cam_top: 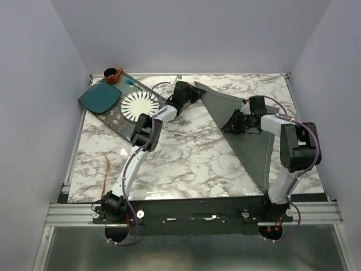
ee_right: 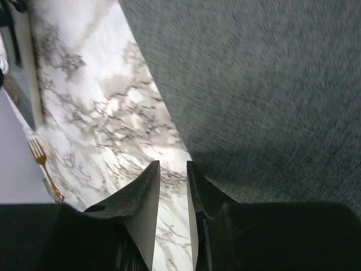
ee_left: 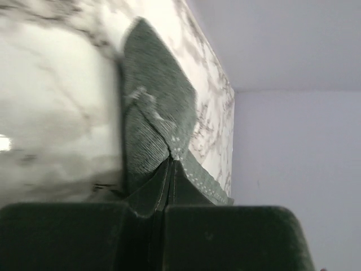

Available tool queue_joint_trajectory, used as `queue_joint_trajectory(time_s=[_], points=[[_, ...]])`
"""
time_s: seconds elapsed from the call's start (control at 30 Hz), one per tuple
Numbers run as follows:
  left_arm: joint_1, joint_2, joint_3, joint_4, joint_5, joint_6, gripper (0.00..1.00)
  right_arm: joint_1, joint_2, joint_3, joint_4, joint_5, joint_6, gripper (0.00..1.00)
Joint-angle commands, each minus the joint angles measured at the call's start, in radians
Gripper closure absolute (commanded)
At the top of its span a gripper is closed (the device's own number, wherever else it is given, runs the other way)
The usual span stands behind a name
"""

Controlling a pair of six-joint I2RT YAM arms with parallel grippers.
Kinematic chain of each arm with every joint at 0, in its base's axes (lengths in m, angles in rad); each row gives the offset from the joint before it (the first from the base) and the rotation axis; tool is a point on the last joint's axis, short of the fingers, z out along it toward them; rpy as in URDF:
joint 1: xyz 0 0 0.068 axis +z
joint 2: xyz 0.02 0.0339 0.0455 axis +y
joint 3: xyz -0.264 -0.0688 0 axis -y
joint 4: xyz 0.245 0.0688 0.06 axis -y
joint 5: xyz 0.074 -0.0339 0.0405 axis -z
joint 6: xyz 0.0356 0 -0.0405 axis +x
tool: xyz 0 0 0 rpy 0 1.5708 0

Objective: Fold the napkin, place the utensils inside, and roll it up
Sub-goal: Fold the napkin

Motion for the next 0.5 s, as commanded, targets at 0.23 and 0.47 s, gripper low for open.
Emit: queue_joint_trajectory(time_s=[0.23,0.47], points=[[0.035,0.035,0.000,-0.032,-0.180,-0.142,1.00,0.007,-0.194,-0.248,-0.052,0.136,0.017,0.67],[0.046,0.099,0.101,-0.027,-0.214,-0.139,1.00,0.007,-0.378,-0.391,-0.101,0.196,0.042,0.65]])
